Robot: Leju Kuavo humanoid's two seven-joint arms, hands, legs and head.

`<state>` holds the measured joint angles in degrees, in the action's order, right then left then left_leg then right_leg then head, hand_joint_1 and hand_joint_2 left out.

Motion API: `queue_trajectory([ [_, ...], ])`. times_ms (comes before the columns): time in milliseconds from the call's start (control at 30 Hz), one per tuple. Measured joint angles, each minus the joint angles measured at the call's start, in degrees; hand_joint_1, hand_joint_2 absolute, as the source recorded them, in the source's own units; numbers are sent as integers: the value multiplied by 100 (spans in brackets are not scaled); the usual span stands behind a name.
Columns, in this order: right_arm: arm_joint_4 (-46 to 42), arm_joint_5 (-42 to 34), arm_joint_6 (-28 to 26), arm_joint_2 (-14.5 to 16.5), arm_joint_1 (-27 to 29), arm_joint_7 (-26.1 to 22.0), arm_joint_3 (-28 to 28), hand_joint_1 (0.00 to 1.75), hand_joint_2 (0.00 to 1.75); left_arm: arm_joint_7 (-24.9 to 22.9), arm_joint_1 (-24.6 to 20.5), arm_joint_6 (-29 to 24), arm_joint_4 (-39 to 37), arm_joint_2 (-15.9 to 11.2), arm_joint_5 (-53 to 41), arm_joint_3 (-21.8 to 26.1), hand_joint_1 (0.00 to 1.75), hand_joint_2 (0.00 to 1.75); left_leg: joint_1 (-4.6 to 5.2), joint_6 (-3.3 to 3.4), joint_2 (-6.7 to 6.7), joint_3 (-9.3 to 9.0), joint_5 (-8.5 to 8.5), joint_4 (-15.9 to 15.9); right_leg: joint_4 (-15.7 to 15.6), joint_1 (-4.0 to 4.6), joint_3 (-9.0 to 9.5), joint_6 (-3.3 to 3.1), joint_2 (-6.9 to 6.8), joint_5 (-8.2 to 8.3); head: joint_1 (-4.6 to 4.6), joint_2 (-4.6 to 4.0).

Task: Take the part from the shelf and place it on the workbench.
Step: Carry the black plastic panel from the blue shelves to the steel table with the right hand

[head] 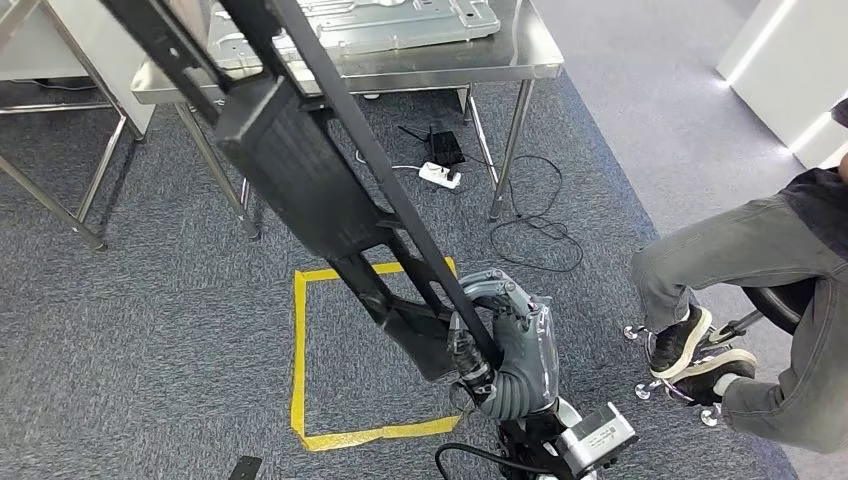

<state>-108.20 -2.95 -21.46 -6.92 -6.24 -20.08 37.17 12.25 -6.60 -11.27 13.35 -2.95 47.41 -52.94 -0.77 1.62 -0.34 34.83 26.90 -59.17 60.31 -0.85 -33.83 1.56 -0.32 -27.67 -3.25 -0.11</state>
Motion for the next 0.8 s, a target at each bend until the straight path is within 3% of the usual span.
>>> queue_trajectory([
  [100,-3,-64,38,-5,0,-39,0,175,175,1,-13,42,0,-6,7,-3,0,175,5,94,-1,-18,-4,23,872,-10,-412,39,11,-452,17,0],
  [167,0,-95,66,-13,4,-57,-1,175,175,0,-11,52,-5,-14,10,-4,0,175,23,113,-10,-21,4,22,1378,-10,-684,43,12,-582,17,0],
  [200,2,-110,74,-15,4,-62,-1,175,175,0,-10,58,-8,-16,11,-5,0,175,30,116,-23,-27,8,22,1359,-8,-694,32,13,-496,17,0],
  [233,3,-125,78,-17,4,-66,-2,175,175,0,-9,65,-11,-17,12,-6,0,175,36,115,-38,-35,11,21,1141,-3,-602,12,15,-327,18,0],
  [300,2,-141,79,-19,-1,-72,-2,175,175,3,-11,78,-13,-17,12,-7,0,175,49,99,-68,-50,22,18,423,29,-261,-60,23,17,18,0],
  [333,2,-145,81,-19,-5,-75,-2,175,175,4,-12,83,-13,-17,12,-7,0,175,55,80,-77,-50,26,14,144,48,-129,-89,26,98,16,0],
  [400,1,-147,91,-20,-10,-84,-2,175,175,7,-9,82,-13,-17,14,-8,0,175,54,22,-83,-45,28,17,-91,85,-27,-123,27,107,14,0],
  [500,0,-150,107,-21,-12,-89,-2,175,175,5,-9,66,-14,-23,14,-9,0,175,41,-78,-71,-37,76,-25,-181,48,38,-178,17,148,4,0],
  [567,-1,-155,124,-21,-16,-92,-2,175,175,1,-10,58,-15,-26,13,-14,0,175,23,-134,-45,136,309,-417,-237,17,92,-223,-3,171,-20,0],
  [633,1,-159,138,-21,-18,-97,-2,175,175,-2,-5,58,-15,-22,10,-23,0,175,0,-182,-26,481,610,-1110,-240,18,100,-248,-15,165,-33,0],
  [667,2,-160,143,-21,-15,-98,-2,175,175,-3,-2,58,-15,-22,8,-26,0,175,-14,-202,-18,622,665,-1360,-236,18,102,-249,-16,159,-34,0],
  [700,3,-160,149,-21,-12,-98,-2,175,175,-4,4,58,-15,-23,7,-28,0,175,-26,-220,-9,674,614,-1421,-230,14,107,-245,-15,150,-33,0],
  [733,3,-160,153,-21,-9,-97,-2,175,175,-5,9,58,-15,-25,6,-28,0,175,-39,-232,-2,621,465,-1268,-219,5,113,-233,-11,136,-34,0],
  [800,3,-160,157,-21,-9,-97,-2,175,175,-8,8,58,-15,-30,6,-29,0,175,-53,-247,15,296,102,-560,-178,-18,129,-181,-5,90,-35,0],
])
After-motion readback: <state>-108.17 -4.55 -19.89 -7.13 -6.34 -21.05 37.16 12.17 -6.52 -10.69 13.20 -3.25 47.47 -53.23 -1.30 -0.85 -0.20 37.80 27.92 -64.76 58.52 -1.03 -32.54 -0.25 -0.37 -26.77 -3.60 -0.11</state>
